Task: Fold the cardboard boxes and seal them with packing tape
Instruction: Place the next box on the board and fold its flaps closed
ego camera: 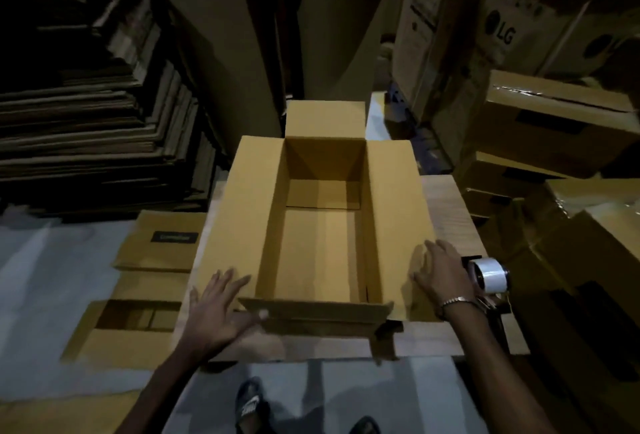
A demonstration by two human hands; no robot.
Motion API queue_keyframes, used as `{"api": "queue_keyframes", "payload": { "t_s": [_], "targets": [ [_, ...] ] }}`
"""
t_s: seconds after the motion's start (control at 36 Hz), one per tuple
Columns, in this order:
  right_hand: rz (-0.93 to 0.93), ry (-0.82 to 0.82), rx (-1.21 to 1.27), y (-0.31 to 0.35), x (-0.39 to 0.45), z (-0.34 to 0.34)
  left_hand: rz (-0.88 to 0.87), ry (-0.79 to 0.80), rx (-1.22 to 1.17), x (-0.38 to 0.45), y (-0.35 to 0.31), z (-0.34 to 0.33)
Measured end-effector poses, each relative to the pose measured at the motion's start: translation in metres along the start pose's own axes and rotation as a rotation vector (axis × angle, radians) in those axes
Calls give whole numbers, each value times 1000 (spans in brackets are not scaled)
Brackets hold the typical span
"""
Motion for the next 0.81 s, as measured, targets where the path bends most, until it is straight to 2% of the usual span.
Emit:
{"api": "queue_keyframes", "payload": {
  "t_s": [0.08, 0.19, 0.39, 0.58, 0.81],
  "targets": [
    [120, 44, -107, 3, 12, -4, 121, -149, -28, 0, -28, -4],
    [228, 143, -103, 9, 29, -6, 271, -296, -7, 8, -53, -6],
    [313, 154, -52, 24, 61, -8, 495, -236, 172, 37, -64, -16],
    [395, 106, -124, 62, 106, -12, 545, -321, 226, 46, -61, -7],
    [355, 177, -211, 118, 191, 2, 533, -330, 220, 60, -60, 15]
  ]
}}
Point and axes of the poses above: each hand's wrist, its own x-axis towards the middle knuckle, its own z-axis out of the back of the hand, y = z × x, the point moved 2 cm from there along x, towards the middle knuckle, and after that the axes turned 3 degrees about -x, right-handed, at the moved point
